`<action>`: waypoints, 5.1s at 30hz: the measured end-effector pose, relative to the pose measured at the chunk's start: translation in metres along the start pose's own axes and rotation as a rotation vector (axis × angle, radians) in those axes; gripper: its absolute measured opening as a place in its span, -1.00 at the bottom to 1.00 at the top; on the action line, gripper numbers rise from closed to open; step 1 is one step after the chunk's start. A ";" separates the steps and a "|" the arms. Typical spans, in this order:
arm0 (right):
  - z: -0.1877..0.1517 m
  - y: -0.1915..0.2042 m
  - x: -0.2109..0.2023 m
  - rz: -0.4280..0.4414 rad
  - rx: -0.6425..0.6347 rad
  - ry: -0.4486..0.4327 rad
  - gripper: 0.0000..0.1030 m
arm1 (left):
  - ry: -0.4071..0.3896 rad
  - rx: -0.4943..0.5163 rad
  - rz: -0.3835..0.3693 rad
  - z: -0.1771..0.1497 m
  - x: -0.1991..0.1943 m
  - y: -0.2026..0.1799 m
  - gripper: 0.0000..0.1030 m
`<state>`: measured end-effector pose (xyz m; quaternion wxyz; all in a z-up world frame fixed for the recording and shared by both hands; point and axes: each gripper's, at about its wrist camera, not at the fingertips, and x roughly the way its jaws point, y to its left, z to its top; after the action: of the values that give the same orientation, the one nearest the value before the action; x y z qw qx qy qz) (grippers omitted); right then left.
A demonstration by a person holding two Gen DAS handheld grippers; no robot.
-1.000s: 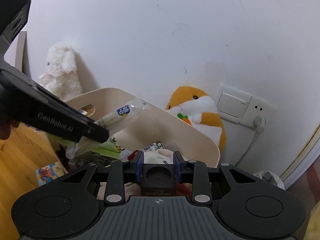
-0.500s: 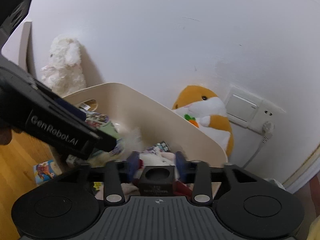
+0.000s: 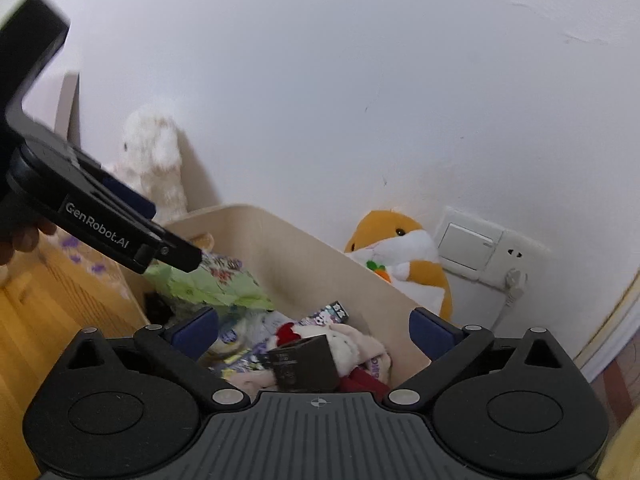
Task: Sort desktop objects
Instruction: 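Open the left tool to drop the bread while the right tool drops the black cube in the basket, then grasp the cartoon tissue pack with the left tool while the right tool grasps the orange plush, then carry the tissue pack with the left tool into the basket while the right tool carries the orange plush there, then release both items into the basket and move both tools back to the table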
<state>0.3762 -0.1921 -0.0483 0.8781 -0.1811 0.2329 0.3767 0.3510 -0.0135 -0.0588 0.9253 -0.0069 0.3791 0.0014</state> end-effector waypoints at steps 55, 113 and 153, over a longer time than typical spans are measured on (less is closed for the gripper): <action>-0.075 0.095 0.039 0.232 -0.005 0.280 0.27 | 0.347 0.015 0.019 -0.115 0.092 0.055 0.44; 0.004 -0.008 -0.029 0.010 -0.067 -0.020 -0.71 | -0.064 -0.014 -0.039 -0.002 -0.027 0.036 -0.11; 0.005 -0.011 0.061 0.001 -0.034 0.082 0.90 | 0.079 0.026 -0.081 0.010 0.056 -0.010 0.40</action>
<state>0.4232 -0.1616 -0.0763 0.8644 -0.2114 0.2625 0.3732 0.3977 -0.0234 -0.0905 0.9088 -0.0103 0.4150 -0.0412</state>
